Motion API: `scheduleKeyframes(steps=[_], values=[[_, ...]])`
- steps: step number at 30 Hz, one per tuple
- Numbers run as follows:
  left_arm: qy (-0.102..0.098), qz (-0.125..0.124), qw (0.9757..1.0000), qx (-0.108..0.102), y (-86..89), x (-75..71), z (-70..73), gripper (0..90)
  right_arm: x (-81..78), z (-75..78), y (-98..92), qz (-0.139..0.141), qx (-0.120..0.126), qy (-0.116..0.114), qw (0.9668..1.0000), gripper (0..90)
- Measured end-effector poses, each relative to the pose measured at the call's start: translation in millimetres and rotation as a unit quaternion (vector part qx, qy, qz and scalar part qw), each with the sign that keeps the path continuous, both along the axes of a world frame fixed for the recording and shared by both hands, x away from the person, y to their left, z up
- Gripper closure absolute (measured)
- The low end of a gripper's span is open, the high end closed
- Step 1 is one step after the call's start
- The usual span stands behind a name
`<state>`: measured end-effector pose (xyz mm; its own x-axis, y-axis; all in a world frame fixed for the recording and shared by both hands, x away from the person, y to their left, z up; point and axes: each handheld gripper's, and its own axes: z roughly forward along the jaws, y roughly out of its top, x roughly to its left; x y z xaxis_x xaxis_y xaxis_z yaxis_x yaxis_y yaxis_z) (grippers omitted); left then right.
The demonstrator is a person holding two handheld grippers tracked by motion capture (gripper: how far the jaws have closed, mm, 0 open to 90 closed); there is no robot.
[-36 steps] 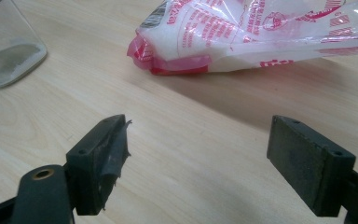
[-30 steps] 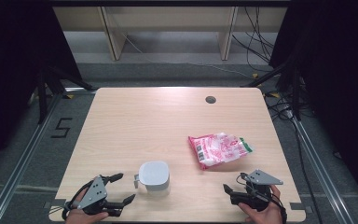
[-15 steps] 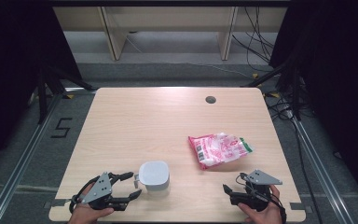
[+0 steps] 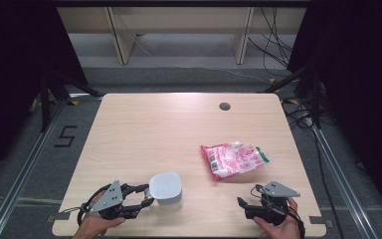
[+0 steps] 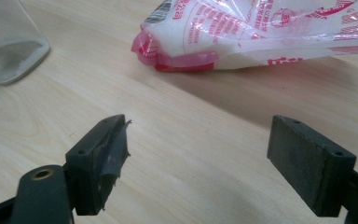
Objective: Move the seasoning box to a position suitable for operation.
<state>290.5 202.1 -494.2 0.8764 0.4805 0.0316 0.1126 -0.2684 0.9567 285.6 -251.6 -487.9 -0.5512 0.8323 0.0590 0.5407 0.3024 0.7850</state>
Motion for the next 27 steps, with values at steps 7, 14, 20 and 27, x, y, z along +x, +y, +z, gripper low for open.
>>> scheduleKeyframes(steps=[7, 14, 20, 27], values=[[-0.001, -0.014, 0.9998, 0.011, -9.0, -8.4, 0.7, 67.2, -0.3, 0.1, 1.1, 0.007, -0.001, 0.004, 1.0000, 21.5], [0.000, -0.007, 0.9999, 0.007, -13.5, -8.3, 0.2, 67.9, 0.0, 0.0, 1.5, 0.007, -0.001, 0.004, 1.0000, 21.7], [0.006, 0.017, 0.9996, 0.021, -24.8, -8.7, 3.9, 68.1, 0.4, -0.4, 2.1, 0.007, 0.002, 0.008, 0.9999, 21.8], [0.007, 0.043, 0.9989, 0.019, -33.5, 0.0, 4.3, 68.1, -0.5, -0.8, 2.9, 0.003, -0.003, 0.004, 1.0000, 21.9]])
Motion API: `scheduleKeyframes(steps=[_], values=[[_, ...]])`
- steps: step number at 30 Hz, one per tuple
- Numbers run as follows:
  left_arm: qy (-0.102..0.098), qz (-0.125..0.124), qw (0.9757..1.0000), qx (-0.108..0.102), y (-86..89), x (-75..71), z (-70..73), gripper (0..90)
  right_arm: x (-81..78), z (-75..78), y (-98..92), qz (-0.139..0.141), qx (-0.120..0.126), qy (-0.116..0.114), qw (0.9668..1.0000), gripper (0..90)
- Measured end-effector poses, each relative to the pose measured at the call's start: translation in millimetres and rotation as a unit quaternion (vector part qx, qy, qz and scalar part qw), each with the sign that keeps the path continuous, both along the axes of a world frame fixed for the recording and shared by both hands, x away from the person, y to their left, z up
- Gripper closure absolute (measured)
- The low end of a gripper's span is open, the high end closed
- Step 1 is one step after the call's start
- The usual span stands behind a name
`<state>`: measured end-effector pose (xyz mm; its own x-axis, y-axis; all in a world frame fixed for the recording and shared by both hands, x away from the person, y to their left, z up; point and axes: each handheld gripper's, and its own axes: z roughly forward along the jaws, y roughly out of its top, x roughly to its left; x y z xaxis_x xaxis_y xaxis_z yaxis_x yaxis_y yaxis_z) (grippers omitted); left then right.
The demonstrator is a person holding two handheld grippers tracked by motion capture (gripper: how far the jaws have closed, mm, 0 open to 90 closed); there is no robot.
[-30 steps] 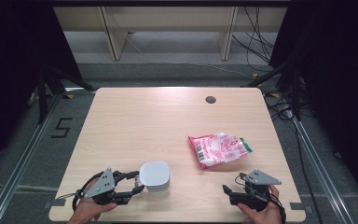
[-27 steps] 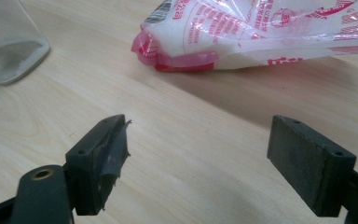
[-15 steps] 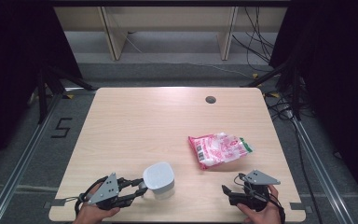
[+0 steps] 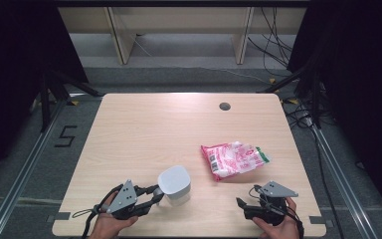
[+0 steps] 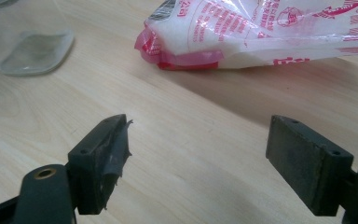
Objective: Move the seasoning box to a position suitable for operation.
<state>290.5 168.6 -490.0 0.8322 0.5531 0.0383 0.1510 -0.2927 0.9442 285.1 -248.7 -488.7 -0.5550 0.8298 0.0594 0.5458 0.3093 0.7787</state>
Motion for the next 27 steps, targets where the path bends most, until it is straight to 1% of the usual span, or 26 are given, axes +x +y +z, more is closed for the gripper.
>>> scheduleKeyframes(steps=[1, 4, 5, 6, 8, 9, 10, 11, 13, 14, 16, 17, 18, 19, 21, 22, 23, 24, 25, 27], values=[[0.000, 0.006, 1.0000, 0.006, -1.9, 3.1, 0.9, 68.1, 0.0, 0.0, 0.0, 0.000, 0.001, 0.000, 1.0000, 22.0], [-0.001, 0.010, 0.9999, 0.003, -4.4, 7.2, 0.8, 68.1, 0.6, -0.1, 0.0, 0.000, -0.001, 0.001, 1.0000, 22.0], [0.000, 0.014, 0.9999, 0.006, -5.5, 8.8, 1.2, 68.1, 0.8, -0.7, 0.5, 0.001, 0.003, 0.001, 1.0000, 22.0], [-0.001, 0.015, 0.9999, 0.005, -6.9, 11.0, 1.2, 68.1, 0.7, -0.3, 0.1, 0.002, -0.003, -0.002, 1.0000, 22.0], [-0.001, 0.020, 0.9998, 0.008, -8.5, 15.1, 1.4, 68.0, 0.7, -0.1, 0.1, 0.004, -0.004, -0.002, 1.0000, 22.0], [0.001, 0.022, 0.9998, 0.004, -9.2, 17.8, 1.1, 68.0, 0.9, -0.2, 0.2, 0.005, 0.000, 0.004, 1.0000, 21.9], [0.002, 0.023, 0.9997, 0.000, -9.7, 19.4, 0.5, 68.0, 0.9, -0.3, 0.2, 0.002, -0.003, -0.001, 1.0000, 22.0], [0.004, 0.024, 0.9997, -0.003, -9.9, 23.3, 0.4, 68.1, 0.5, -0.8, 0.6, 0.002, 0.000, -0.003, 1.0000, 22.0], [0.004, 0.025, 0.9997, -0.002, -9.4, 25.2, 0.3, 68.0, 0.6, -0.7, 0.5, 0.002, 0.000, -0.003, 1.0000, 21.9], [0.005, 0.025, 0.9997, -0.006, -9.5, 26.9, 0.1, 68.1, 0.9, -0.4, 0.2, 0.001, -0.002, -0.001, 1.0000, 21.9], [0.003, 0.027, 0.9996, -0.005, -10.7, 31.6, 0.1, 68.1, 0.5, -0.5, 0.6, 0.001, -0.004, -0.002, 1.0000, 22.0], [0.003, 0.027, 0.9996, -0.005, -10.7, 31.6, 0.1, 68.1, 0.5, -0.5, 0.6, 0.001, -0.004, -0.002, 1.0000, 22.0], [0.003, 0.028, 0.9996, 0.000, -10.5, 33.1, 0.8, 68.1, 0.7, -0.5, 0.5, 0.002, -0.005, -0.003, 1.0000, 22.0], [0.002, 0.026, 0.9996, -0.002, -11.2, 34.5, 0.7, 68.1, 0.9, -0.6, 0.7, 0.002, -0.002, 0.002, 1.0000, 22.0], [0.005, 0.022, 0.9997, -0.002, -10.9, 38.4, 0.9, 68.0, 0.5, -0.4, 0.8, 0.000, -0.001, 0.004, 1.0000, 22.0], [0.005, 0.022, 0.9997, -0.002, -10.9, 38.4, 0.9, 68.0, 0.5, -0.2, 0.5, 0.001, -0.003, 0.000, 1.0000, 22.0], [0.004, 0.017, 0.9998, 0.002, -10.3, 40.3, 1.2, 68.0, 0.5, -0.2, 0.5, 0.001, -0.003, 0.000, 1.0000, 22.0], [0.008, 0.018, 0.9998, -0.006, -11.5, 40.9, 0.4, 68.1, 0.8, -0.7, 0.4, 0.002, -0.002, 0.002, 1.0000, 21.9], [0.006, 0.023, 0.9997, -0.002, -11.6, 41.2, 0.8, 68.1, 0.8, -0.7, 0.4, 0.002, -0.002, 0.002, 1.0000, 21.9], [0.003, 0.019, 0.9998, 0.001, -12.8, 44.7, 1.1, 68.1, 0.8, -0.7, 0.4, 0.003, -0.004, -0.002, 1.0000, 22.0]])
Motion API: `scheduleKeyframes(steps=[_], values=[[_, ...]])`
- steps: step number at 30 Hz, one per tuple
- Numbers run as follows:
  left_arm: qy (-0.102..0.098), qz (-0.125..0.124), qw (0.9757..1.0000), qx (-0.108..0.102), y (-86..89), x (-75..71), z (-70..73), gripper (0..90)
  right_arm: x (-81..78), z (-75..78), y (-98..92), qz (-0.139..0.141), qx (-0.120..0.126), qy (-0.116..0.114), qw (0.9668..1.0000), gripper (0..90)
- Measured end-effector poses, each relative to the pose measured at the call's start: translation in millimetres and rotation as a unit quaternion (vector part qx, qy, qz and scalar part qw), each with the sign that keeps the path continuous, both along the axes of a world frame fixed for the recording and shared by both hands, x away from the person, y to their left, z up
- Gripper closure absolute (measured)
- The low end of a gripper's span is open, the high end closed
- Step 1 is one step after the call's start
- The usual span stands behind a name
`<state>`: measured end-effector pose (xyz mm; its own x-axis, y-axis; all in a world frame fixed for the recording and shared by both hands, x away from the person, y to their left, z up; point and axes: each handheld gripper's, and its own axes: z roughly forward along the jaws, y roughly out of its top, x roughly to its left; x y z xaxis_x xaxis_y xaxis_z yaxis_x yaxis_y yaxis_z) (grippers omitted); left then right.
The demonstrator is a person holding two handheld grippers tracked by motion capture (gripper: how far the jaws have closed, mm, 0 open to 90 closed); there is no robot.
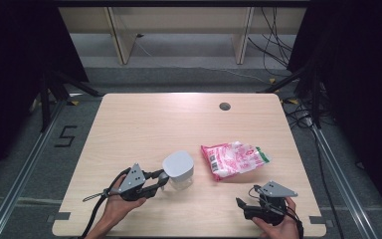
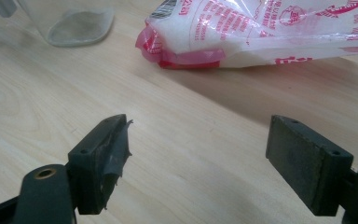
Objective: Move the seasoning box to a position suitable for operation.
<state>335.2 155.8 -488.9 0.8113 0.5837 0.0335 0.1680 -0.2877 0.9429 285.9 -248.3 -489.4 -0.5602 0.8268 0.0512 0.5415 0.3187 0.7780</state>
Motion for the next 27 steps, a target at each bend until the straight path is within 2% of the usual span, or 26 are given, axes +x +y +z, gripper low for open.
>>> scheduleKeyframes(steps=[5, 7, 11, 12, 13, 15, 17, 20, 22, 24, 27], values=[[0.003, -0.002, 1.0000, 0.000, -2.0, 6.2, 0.4, 68.0, -0.1, 0.0, 0.4, -0.002, -0.003, 0.006, 1.0000, 21.9], [0.001, -0.001, 1.0000, 0.009, -4.5, 10.8, 2.4, 68.0, -0.1, 0.1, 0.3, -0.001, -0.003, 0.005, 1.0000, 21.9], [0.004, 0.000, 0.9999, 0.009, -8.1, 14.8, 2.1, 68.0, 0.0, -0.2, 0.2, 0.002, -0.001, 0.000, 1.0000, 21.9], [0.007, -0.002, 1.0000, 0.005, -8.5, 18.5, 1.5, 68.0, -0.8, -0.4, 1.5, -0.005, 0.007, 0.015, 0.9999, 21.9], [0.005, -0.002, 1.0000, 0.006, -8.6, 20.2, 1.7, 68.0, 0.8, -1.4, 1.1, 0.002, 0.006, 0.009, 0.9999, 21.9], [0.009, -0.001, 1.0000, 0.004, -9.5, 22.2, 1.8, 68.0, 0.2, -0.8, 1.2, 0.008, 0.009, 0.014, 0.9998, 21.9], [0.007, -0.004, 0.9999, 0.012, -11.9, 26.0, 3.0, 68.0, 0.0, -0.7, 1.4, 0.008, 0.009, 0.013, 0.9999, 21.9], [0.009, -0.007, 0.9999, 0.007, -13.1, 29.2, 2.6, 67.9, 0.2, -0.9, 1.1, 0.008, 0.008, 0.014, 0.9998, 21.9], [0.007, -0.018, 0.9998, 0.003, -12.6, 35.6, 1.3, 67.3, 0.6, -0.8, 1.0, 0.008, 0.008, 0.015, 0.9998, 21.9], [0.009, -0.011, 0.9999, 0.003, -11.6, 37.2, 0.7, 62.6, 0.4, -1.3, 1.6, 0.003, 0.007, 0.011, 0.9999, 21.8], [0.001, 0.003, 0.9998, 0.018, -7.2, 43.5, -1.3, 62.1, 0.0, -0.8, 0.6, 0.009, 0.004, 0.013, 0.9999, 21.9]])
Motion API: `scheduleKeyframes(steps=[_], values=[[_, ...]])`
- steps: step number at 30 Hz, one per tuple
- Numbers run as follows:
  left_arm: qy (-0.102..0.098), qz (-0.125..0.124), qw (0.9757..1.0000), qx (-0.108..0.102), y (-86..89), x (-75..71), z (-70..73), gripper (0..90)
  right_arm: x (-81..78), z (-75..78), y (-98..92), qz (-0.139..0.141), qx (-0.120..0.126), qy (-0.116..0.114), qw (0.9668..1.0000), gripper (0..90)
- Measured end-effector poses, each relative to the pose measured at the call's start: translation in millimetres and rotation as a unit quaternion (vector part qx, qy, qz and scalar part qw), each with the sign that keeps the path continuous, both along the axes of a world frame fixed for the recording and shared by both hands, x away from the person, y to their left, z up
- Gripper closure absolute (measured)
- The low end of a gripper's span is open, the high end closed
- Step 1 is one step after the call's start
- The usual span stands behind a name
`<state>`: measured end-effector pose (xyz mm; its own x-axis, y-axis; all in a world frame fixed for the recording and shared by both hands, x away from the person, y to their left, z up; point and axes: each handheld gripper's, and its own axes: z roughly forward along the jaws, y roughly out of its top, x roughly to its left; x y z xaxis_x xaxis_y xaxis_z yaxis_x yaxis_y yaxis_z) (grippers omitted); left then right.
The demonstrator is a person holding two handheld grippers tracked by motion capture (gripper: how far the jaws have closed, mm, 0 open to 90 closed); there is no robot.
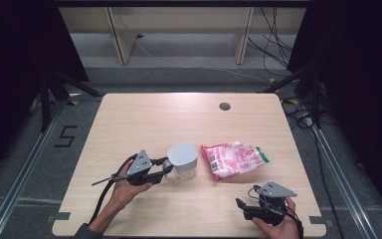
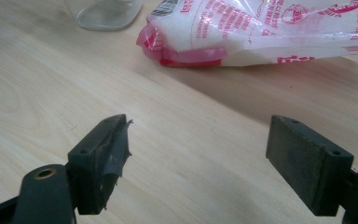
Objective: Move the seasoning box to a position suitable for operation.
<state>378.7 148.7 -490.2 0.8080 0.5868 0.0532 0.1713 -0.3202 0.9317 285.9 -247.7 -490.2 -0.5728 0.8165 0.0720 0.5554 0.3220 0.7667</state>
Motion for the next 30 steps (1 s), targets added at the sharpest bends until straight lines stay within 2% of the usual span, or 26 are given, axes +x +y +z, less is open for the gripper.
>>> scheduleKeyframes(steps=[3, 6, 7, 11, 13, 15, 17, 18, 24, 25, 30], values=[[0.005, 0.008, 0.9999, -0.003, 1.1, 1.4, -0.6, 60.9, -0.3, -0.1, 0.2, -0.002, 0.001, 0.000, 1.0000, 21.8], [0.000, 0.015, 0.9999, 0.004, 0.9, 2.5, -1.7, 61.7, 1.0, 0.1, -0.3, 0.005, -0.005, -0.003, 1.0000, 21.8], [0.005, 0.014, 0.9999, 0.003, 1.1, 4.0, -2.3, 62.9, 1.2, -0.3, -0.3, 0.005, 0.000, 0.001, 1.0000, 21.9], [0.003, 0.010, 0.9999, 0.001, 1.4, 6.7, -3.1, 63.6, 0.8, -0.1, -0.3, 0.005, -0.001, 0.000, 1.0000, 21.8], [-0.002, 0.006, 0.9999, 0.008, 2.3, 9.4, -2.9, 63.9, 0.7, -0.2, -0.1, 0.005, -0.001, 0.000, 1.0000, 21.9], [-0.011, 0.018, 0.9995, 0.023, 3.7, 11.7, -3.0, 63.9, 0.4, 0.0, -0.1, 0.002, -0.002, 0.000, 1.0000, 21.8], [-0.009, 0.024, 0.9994, 0.023, 4.8, 12.7, -3.0, 64.4, 0.5, 0.0, -0.2, 0.001, -0.002, 0.000, 1.0000, 21.8], [-0.009, 0.037, 0.9989, 0.028, 7.3, 13.5, -2.4, 64.8, 0.1, 0.0, -0.2, 0.000, -0.001, -0.001, 1.0000, 21.9], [-0.014, 0.047, 0.9981, 0.036, 7.5, 12.6, -2.2, 67.5, 0.1, 0.0, -0.2, 0.000, -0.002, -0.001, 1.0000, 21.9], [-0.017, 0.048, 0.9978, 0.043, 6.6, 12.2, -2.2, 68.0, 0.2, -0.2, -0.1, 0.001, -0.001, -0.001, 1.0000, 21.9], [-0.017, 0.038, 0.9984, 0.039, 2.7, 14.9, -2.4, 68.2, 0.8, -0.4, 0.2, 0.005, 0.002, 0.001, 1.0000, 21.9]])
